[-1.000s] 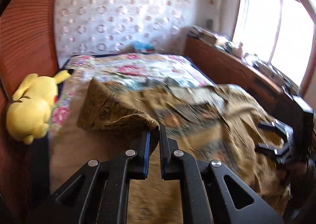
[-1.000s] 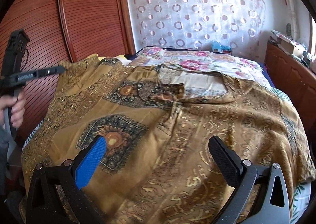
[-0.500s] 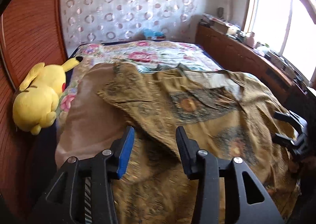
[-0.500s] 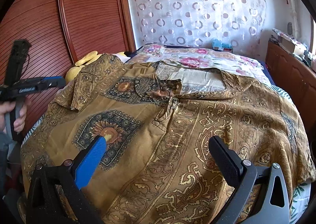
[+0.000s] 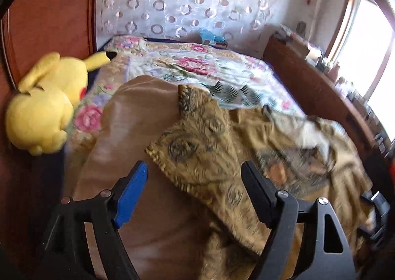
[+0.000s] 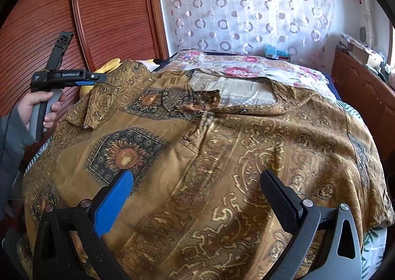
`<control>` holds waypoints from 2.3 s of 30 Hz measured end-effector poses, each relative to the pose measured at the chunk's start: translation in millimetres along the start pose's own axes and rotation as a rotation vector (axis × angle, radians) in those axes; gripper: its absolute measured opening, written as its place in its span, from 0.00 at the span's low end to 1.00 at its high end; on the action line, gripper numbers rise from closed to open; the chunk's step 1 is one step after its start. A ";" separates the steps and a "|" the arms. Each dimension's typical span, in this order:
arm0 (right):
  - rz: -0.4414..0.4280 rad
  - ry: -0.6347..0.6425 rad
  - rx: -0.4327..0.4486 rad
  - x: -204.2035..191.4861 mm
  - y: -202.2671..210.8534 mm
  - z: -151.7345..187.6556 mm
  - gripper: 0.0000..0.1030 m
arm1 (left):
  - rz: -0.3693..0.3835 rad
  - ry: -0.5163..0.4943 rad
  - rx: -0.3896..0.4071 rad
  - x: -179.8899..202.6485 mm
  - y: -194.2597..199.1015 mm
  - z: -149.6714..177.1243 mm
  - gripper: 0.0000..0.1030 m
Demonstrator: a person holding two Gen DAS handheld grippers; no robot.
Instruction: Fold small clothes
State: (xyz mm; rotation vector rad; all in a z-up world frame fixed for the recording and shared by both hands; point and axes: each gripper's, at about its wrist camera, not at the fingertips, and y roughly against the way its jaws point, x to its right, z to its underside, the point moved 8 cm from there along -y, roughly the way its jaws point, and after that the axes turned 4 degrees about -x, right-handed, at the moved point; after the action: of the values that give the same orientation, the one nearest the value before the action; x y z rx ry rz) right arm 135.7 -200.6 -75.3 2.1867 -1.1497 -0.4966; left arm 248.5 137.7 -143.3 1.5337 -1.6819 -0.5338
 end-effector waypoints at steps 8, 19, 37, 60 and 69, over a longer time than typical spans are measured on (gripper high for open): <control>0.006 -0.033 0.002 14.3 12.2 10.0 0.99 | -0.022 0.022 -0.018 -4.8 -8.0 -6.5 0.13; 0.032 -0.079 0.023 35.9 32.5 18.6 0.99 | -0.026 -0.135 0.027 48.2 -0.8 -30.1 0.05; 0.121 -0.123 0.020 73.9 64.6 33.8 0.91 | 0.043 -0.295 -0.020 132.4 -8.7 6.2 0.85; 0.302 -0.226 -0.047 147.6 97.6 41.3 0.63 | 0.001 -0.446 -0.153 160.0 -52.1 74.7 0.95; 0.293 -0.294 -0.095 147.3 93.9 36.3 0.59 | 0.003 -0.448 -0.153 160.3 -54.3 74.7 1.00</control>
State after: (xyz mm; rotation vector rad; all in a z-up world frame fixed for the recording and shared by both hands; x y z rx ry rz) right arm 139.5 -376.6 -46.0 1.8635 -1.5395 -0.7425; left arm 230.9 -41.2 -187.0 1.3667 -1.9188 -1.0401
